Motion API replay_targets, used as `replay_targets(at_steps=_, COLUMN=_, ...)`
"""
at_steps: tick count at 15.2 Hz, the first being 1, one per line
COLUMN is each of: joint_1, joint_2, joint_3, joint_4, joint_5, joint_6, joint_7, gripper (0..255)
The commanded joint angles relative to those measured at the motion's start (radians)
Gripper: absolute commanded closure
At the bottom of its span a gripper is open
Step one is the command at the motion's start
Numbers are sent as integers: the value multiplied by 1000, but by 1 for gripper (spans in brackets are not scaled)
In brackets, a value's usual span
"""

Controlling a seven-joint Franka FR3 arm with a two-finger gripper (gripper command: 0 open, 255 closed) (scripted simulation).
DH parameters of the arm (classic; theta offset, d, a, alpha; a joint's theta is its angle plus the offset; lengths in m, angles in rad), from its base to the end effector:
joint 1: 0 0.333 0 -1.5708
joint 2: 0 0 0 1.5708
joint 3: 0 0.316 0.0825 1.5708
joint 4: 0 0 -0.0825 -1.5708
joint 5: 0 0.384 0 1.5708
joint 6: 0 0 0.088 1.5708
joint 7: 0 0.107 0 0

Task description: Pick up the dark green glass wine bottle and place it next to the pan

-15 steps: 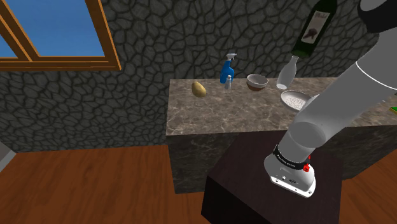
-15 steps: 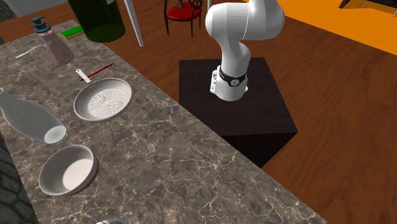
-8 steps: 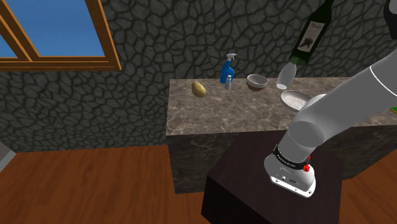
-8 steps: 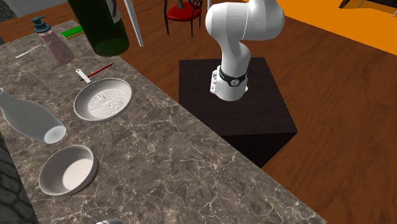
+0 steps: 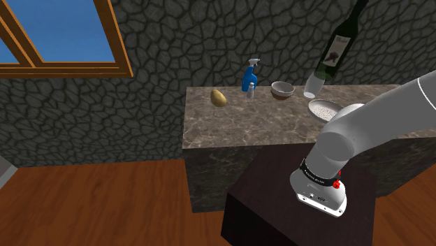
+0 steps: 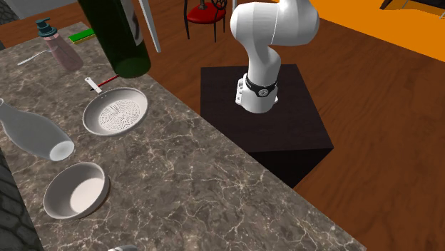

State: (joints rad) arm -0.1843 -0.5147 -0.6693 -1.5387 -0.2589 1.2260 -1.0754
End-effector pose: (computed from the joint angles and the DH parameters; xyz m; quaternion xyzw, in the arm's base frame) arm 0.1256 -0.3747 0.7705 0.9947 0.0863 0.0545 0.0138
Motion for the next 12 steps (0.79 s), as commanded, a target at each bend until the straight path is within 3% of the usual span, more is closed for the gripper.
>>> replay_targets(at_steps=1, joint_1=-9, joint_2=-25, joint_3=9, joint_4=-50, joint_5=-9, joint_6=28, joint_7=9, gripper=255)
replay_targets(at_steps=12, joint_1=-46, joint_2=-128, joint_3=26, joint_4=-286, joint_5=-48, joint_6=165, joint_7=42, gripper=255)
